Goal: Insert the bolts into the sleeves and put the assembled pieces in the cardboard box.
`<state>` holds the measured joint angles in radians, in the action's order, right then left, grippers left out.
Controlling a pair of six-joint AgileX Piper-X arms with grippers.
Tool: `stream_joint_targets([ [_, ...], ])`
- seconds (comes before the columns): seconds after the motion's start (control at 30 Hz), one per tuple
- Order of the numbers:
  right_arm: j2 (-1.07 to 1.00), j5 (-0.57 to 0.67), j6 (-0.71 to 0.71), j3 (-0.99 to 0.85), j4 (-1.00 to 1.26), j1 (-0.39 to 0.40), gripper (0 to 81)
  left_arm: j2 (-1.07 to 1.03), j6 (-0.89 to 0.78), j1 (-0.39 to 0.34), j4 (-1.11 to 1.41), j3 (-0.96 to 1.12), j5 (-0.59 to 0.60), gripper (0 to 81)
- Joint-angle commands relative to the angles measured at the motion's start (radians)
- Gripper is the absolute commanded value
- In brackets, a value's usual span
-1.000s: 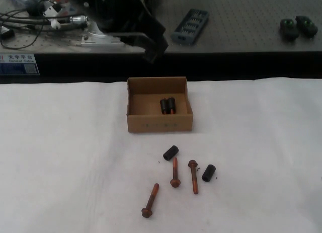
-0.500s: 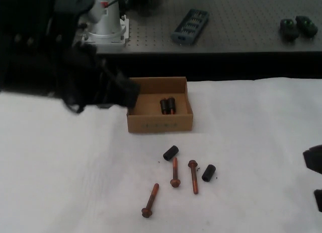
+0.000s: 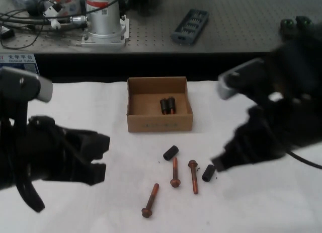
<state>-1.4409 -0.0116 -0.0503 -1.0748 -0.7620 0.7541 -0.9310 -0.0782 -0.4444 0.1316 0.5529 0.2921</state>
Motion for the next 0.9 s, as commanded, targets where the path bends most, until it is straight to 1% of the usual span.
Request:
stream_joint_targets([
  [0.0,-0.029,0.012,0.007,-0.032,0.007,-0.006,3.6,0.009,-0.010,-0.002,0.023,-0.004,-0.001,0.7],
  [0.07,-0.107,0.049,-0.001,-0.089,-0.009,-0.006,3.3,0.009,0.016,-0.002,0.021,-0.004,-0.001,0.7],
  [0.13,-0.168,0.065,-0.027,-0.141,-0.042,-0.006,0.4,0.009,0.042,-0.002,0.021,-0.004,-0.001,0.7],
  [0.17,-0.197,0.076,-0.042,-0.165,-0.058,-0.006,2.5,0.009,0.045,-0.002,0.021,-0.004,-0.011,0.7],
  [0.23,-0.239,0.095,-0.042,-0.194,-0.064,-0.006,10.4,0.009,0.059,-0.002,0.021,-0.004,-0.037,0.7],
  [0.3,-0.273,0.097,-0.025,-0.213,-0.058,-0.004,20.7,0.009,0.065,0.002,0.021,-0.004,-0.082,0.7],
  [0.33,-0.286,0.097,0.016,-0.221,-0.056,-0.004,24.4,0.009,0.065,0.006,0.021,-0.004,-0.103,0.7],
  [0.37,-0.298,0.101,0.093,-0.227,-0.056,-0.004,27.5,0.009,0.063,0.011,0.021,-0.004,-0.117,0.7],
  [0.4,-0.306,0.104,0.190,-0.231,-0.061,-0.001,28.7,0.009,0.063,0.018,0.021,-0.004,-0.118,0.7],
  [0.43,-0.312,0.093,0.282,-0.235,-0.065,0.002,28.6,0.009,0.063,0.026,0.021,-0.004,-0.118,0.7],
  [0.53,-0.327,0.040,0.433,-0.235,-0.063,0.005,28.6,0.018,0.063,0.047,0.021,-0.004,-0.116,0.7],
  [0.6,-0.338,0.039,0.543,-0.235,-0.063,0.005,28.6,0.025,0.063,0.061,0.021,-0.004,-0.116,0.7],
  [0.73,-0.354,0.047,0.853,-0.235,-0.046,0.018,28.6,0.036,0.063,0.083,0.021,-0.004,-0.116,0.7],
  [0.8,-0.364,0.051,0.929,-0.235,-0.026,0.034,28.6,0.035,0.063,0.085,0.021,-0.004,-0.116,0.7],
  [0.87,-0.377,0.051,0.966,-0.235,-0.015,0.052,28.6,0.035,0.063,0.085,0.021,-0.004,-0.114,0.7],
])
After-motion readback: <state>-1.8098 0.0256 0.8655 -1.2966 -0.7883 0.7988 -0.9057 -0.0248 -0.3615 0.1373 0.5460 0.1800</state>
